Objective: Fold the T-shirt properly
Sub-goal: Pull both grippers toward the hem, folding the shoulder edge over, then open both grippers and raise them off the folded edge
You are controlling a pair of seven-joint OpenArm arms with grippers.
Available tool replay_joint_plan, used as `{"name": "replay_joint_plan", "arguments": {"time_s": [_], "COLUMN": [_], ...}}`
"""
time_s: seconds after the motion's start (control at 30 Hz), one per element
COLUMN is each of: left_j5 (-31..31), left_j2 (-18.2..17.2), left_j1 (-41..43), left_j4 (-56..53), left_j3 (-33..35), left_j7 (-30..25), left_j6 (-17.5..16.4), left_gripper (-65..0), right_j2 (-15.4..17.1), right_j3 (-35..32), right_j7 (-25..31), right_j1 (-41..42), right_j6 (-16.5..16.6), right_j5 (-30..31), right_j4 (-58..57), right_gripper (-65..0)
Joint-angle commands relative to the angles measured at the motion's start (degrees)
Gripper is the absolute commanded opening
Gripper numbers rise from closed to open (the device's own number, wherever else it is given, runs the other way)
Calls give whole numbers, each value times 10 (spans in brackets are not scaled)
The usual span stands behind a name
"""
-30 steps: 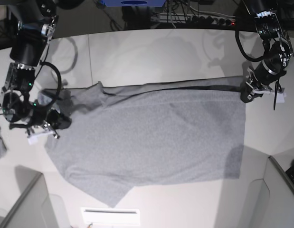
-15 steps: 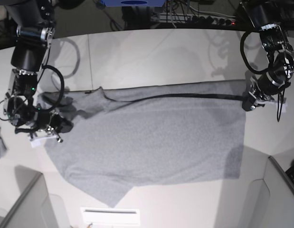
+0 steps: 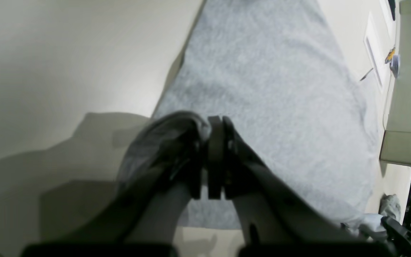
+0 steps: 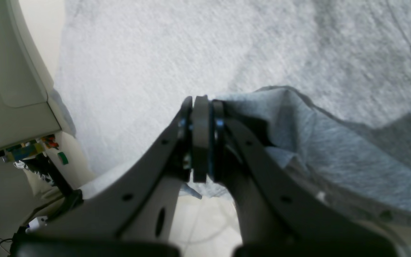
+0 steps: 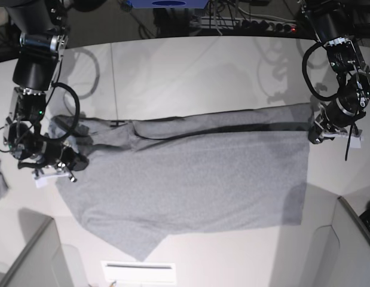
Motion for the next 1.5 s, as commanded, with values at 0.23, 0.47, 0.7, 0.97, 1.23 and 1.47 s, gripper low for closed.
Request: {"name": "replay_joint_plan", "arguments": {"time_s": [0.23, 0.47, 0.7, 0.97, 1.23, 1.47], "left_j5": [-6, -6, -5, -6, -5, -5], "left_j2": [-14, -13, -14, -14, 47, 85], "left_j1": [-25, -26, -33, 32, 228, 235], "left_j4": [9, 10, 14, 118, 208, 122], "left_j3": [54, 52, 51, 52, 8, 8], "left_j7": [-11, -12, -16, -126, -283, -306], "left_j6": [-3, -2, -5, -5, -49, -141], "left_gripper": [-650, -650, -360, -156, -156, -158], "right_j2": [10, 16, 39, 35, -70, -99], "right_j3": [2, 6, 7, 20, 222, 233], "right_j7": [4, 10, 76, 82, 79, 83], "right_j1": [16, 8, -108, -208, -294, -308], "right_j6": [1, 2, 1, 0, 5, 6], "right_j5": [8, 8, 8, 11, 11, 9], "right_j4": [9, 16, 167, 252, 353, 324], "right_gripper": [-555, -435, -435, -435, -431, -429]}}
